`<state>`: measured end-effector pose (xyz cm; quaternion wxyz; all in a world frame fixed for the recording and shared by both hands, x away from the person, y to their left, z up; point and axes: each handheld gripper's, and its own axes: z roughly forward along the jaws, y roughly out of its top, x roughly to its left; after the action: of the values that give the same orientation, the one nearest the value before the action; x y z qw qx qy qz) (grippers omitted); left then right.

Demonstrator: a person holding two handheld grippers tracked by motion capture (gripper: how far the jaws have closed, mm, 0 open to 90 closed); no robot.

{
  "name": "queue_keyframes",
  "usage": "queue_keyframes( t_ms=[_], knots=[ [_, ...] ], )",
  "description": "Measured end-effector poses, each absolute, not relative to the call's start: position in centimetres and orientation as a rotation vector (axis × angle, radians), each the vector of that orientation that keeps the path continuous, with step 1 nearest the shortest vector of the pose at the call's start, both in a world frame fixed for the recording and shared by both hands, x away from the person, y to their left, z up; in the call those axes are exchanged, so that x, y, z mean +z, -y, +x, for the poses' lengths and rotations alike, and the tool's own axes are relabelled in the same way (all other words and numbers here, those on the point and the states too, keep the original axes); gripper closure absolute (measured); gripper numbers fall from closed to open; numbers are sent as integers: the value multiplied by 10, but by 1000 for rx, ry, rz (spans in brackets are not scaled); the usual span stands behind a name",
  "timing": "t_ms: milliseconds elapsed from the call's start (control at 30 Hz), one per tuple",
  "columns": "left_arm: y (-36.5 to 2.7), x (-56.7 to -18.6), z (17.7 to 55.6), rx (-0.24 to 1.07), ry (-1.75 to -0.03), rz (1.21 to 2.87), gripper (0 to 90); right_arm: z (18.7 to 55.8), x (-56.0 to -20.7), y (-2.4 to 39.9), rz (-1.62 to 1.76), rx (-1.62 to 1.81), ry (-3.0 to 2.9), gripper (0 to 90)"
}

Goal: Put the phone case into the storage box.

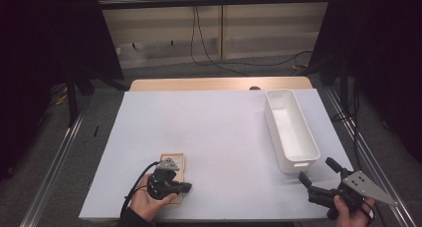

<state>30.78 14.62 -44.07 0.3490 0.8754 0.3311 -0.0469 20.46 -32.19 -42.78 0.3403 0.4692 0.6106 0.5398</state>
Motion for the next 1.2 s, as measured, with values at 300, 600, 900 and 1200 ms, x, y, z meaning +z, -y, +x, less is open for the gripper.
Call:
queue_keyframes(
  t_ms=[300,600,900,1200],
  knots=[
    [-157,-440,308,-106,-867,2271,900,205,-428,322,1220,1407,-1591,0],
    [-171,-440,307,-82,-872,2271,900,205,-428,322,1221,1406,-1591,0],
    [-184,-439,306,-70,-893,2267,900,205,-428,322,1225,1405,-1593,0],
    [-190,-439,306,-63,-905,2259,900,205,-428,321,1223,1404,-1596,0]
  ],
)
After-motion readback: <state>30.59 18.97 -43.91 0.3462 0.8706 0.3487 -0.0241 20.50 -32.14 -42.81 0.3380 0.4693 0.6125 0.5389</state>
